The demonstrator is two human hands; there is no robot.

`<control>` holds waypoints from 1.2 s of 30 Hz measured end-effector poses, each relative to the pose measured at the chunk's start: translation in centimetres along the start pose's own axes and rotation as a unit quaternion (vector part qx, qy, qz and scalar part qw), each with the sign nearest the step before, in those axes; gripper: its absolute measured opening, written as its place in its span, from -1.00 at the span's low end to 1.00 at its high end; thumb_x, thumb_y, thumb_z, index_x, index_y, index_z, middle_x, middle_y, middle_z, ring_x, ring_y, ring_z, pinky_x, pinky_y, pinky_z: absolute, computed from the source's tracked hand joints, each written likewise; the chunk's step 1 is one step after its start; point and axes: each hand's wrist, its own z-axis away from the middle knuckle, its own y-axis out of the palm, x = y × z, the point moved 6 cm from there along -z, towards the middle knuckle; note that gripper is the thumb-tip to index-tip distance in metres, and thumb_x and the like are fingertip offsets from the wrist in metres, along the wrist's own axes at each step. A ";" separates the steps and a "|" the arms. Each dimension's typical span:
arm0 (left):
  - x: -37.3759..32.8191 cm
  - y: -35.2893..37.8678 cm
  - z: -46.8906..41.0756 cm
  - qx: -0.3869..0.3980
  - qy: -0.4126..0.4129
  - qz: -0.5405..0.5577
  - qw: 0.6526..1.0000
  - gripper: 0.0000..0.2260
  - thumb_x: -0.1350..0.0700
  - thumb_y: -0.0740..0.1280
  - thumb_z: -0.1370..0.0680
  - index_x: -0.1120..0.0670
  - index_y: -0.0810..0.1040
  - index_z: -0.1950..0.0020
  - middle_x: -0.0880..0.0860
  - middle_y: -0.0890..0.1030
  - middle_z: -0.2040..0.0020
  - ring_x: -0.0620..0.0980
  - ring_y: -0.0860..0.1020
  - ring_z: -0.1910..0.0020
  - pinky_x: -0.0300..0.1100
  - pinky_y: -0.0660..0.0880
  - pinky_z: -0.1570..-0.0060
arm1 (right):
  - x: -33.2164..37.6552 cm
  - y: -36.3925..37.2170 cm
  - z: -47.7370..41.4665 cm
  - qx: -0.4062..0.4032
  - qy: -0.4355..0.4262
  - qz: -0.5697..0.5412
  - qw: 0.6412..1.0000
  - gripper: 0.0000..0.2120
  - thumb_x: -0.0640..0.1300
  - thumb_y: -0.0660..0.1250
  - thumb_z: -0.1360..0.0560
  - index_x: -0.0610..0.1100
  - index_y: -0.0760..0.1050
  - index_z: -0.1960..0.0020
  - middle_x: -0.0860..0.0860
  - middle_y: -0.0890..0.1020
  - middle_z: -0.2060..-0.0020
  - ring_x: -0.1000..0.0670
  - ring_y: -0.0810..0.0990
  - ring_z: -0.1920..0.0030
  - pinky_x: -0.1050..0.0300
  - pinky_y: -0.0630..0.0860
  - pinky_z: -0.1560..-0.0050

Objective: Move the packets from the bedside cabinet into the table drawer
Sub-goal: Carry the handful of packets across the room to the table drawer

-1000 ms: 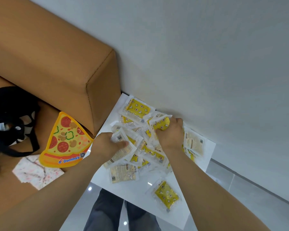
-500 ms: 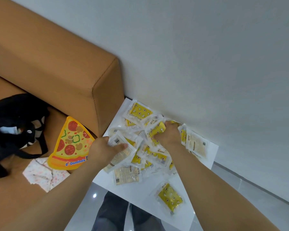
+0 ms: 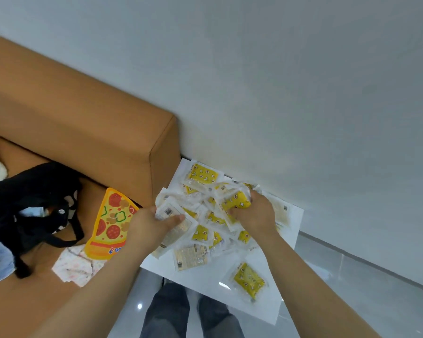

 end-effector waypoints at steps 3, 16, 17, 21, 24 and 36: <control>-3.1 -1.6 2.5 0.014 0.044 -0.026 0.999 -0.71 -0.05 0.51 -0.38 0.17 0.62 0.17 0.10 0.67 0.25 0.03 0.63 0.25 -0.02 0.57 0.21 | 1.0 -3.8 4.7 -0.042 0.013 -0.075 0.996 -0.79 -0.19 0.48 -0.29 -0.17 0.48 0.16 -0.06 0.60 0.30 -0.07 0.57 0.28 0.07 0.45 0.30; -22.2 -5.5 19.8 0.101 0.347 -0.034 0.932 -0.79 -0.13 0.49 -0.33 -0.01 0.63 0.27 -0.08 0.68 0.32 -0.19 0.62 0.31 -0.12 0.55 0.25 | 5.6 -20.8 25.8 -0.318 -0.009 -0.275 0.907 -0.77 -0.22 0.53 -0.26 0.00 0.53 0.22 0.04 0.64 0.37 0.05 0.61 0.32 0.11 0.53 0.28; -23.6 -5.2 21.4 0.108 0.370 -0.032 0.922 -0.79 -0.14 0.48 -0.32 -0.02 0.63 0.25 -0.09 0.68 0.31 -0.19 0.62 0.29 -0.12 0.55 0.24 | 5.4 -22.1 27.3 -0.340 -0.015 -0.283 0.897 -0.77 -0.23 0.53 -0.26 0.01 0.54 0.21 0.05 0.65 0.37 0.07 0.60 0.33 0.12 0.54 0.28; -28.2 -3.2 28.2 0.146 0.453 -0.023 0.879 -0.92 -0.02 0.50 -0.39 -0.06 0.64 0.23 -0.20 0.67 0.28 -0.27 0.61 0.30 -0.24 0.49 0.30 | 3.9 -27.1 33.5 -0.422 -0.024 -0.309 0.852 -0.73 -0.23 0.55 -0.25 0.04 0.55 0.18 0.12 0.66 0.34 0.13 0.61 0.33 0.17 0.56 0.29; -30.8 -1.3 33.4 0.171 0.499 -0.005 0.850 -0.94 0.01 0.50 -0.39 -0.08 0.64 0.25 -0.25 0.66 0.29 -0.28 0.61 0.31 -0.22 0.51 0.28 | 2.0 -30.8 38.2 -0.480 -0.025 -0.313 0.819 -0.72 -0.22 0.56 -0.25 0.05 0.55 0.17 0.11 0.66 0.33 0.09 0.63 0.29 0.10 0.60 0.25; -31.5 9.7 60.8 0.333 0.601 0.067 0.723 -0.96 0.06 0.50 -0.39 -0.02 0.67 0.23 -0.15 0.69 0.29 -0.24 0.64 0.30 -0.31 0.47 0.31 | -10.6 -40.6 64.7 -0.661 -0.056 -0.279 0.694 -0.71 -0.22 0.58 -0.26 0.04 0.56 0.16 0.17 0.67 0.28 0.12 0.64 0.27 0.21 0.59 0.26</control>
